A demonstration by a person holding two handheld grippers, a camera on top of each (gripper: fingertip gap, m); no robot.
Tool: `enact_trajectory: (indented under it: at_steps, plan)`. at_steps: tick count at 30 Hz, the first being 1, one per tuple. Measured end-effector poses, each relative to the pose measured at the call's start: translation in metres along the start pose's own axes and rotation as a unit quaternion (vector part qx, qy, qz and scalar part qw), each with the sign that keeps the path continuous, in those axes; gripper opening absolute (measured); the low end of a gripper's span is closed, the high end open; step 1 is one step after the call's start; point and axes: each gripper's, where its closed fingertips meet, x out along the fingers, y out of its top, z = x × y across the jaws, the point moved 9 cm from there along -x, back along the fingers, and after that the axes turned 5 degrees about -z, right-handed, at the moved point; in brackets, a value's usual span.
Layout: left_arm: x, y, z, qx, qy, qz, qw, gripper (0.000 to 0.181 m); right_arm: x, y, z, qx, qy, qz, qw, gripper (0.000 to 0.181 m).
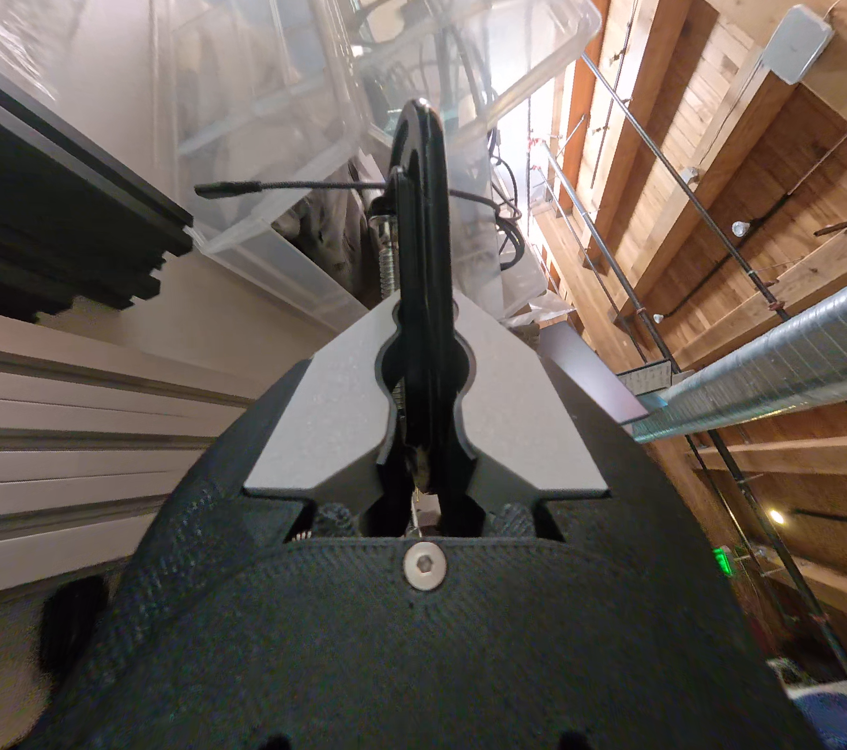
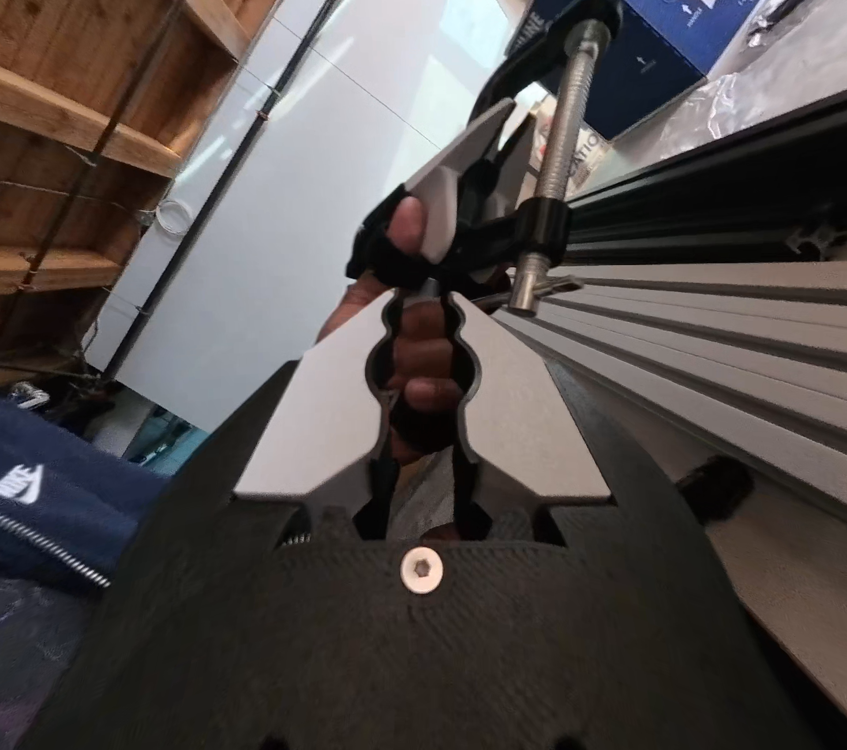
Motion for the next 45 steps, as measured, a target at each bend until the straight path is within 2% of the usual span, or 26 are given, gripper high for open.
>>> enact_trajectory:
  at_steps: [5, 10, 15, 18, 21, 23, 26, 30, 34, 39, 42, 45]
  plan:
    - [-0.002, -0.014, 0.007, 0.009, -0.002, -0.019, 1.000, 0.021, -0.007, -0.011, 0.006, 0.005, -0.029, -0.003, 1.000, 0.005]
    - [-0.019, -0.032, 0.013, 0.001, -0.028, -0.015, 0.999, 0.020, -0.018, -0.039, 0.009, -0.009, -0.094, -0.020, 0.995, 0.011]
    - [-0.046, -0.074, 0.017, -0.040, -0.076, -0.023, 0.996, 0.020, -0.046, -0.074, 0.010, 0.040, -0.129, 0.020, 0.991, 0.015]
    - [-0.065, -0.102, 0.017, -0.060, -0.078, -0.028, 0.995, 0.020, -0.060, -0.092, 0.000, 0.056, -0.126, 0.033, 0.990, 0.018]
    - [-0.083, -0.117, 0.018, -0.078, -0.061, -0.018, 0.995, 0.020, -0.074, -0.114, -0.012, 0.054, -0.145, 0.024, 0.988, 0.023]
    - [-0.095, -0.121, 0.020, -0.078, -0.035, -0.009, 0.996, 0.020, -0.085, -0.131, -0.024, 0.065, -0.139, 0.033, 0.988, 0.024]
    - [-0.109, -0.126, 0.024, -0.064, -0.005, 0.008, 0.998, 0.020, -0.096, -0.158, -0.047, 0.086, -0.075, 0.052, 0.992, 0.019]
    - [-0.121, -0.140, 0.029, -0.051, 0.013, 0.005, 0.999, 0.021, -0.089, -0.179, -0.062, 0.123, 0.004, 0.059, 0.991, 0.014]
    - [-0.130, -0.162, 0.028, -0.050, 0.019, -0.018, 0.998, 0.020, -0.084, -0.193, -0.063, 0.133, -0.015, 0.067, 0.989, 0.010]
    - [-0.147, -0.189, 0.022, -0.076, -0.017, -0.028, 0.997, 0.020, -0.102, -0.222, -0.041, 0.175, -0.125, 0.104, 0.971, 0.003]
    - [-0.159, -0.201, 0.017, -0.080, -0.012, -0.041, 0.996, 0.021, -0.123, -0.227, -0.035, 0.202, -0.102, 0.181, 0.957, 0.004]
    - [-0.171, -0.206, 0.007, -0.094, 0.004, -0.033, 0.995, 0.021, -0.141, -0.224, -0.043, 0.172, -0.087, 0.219, 0.957, 0.004]
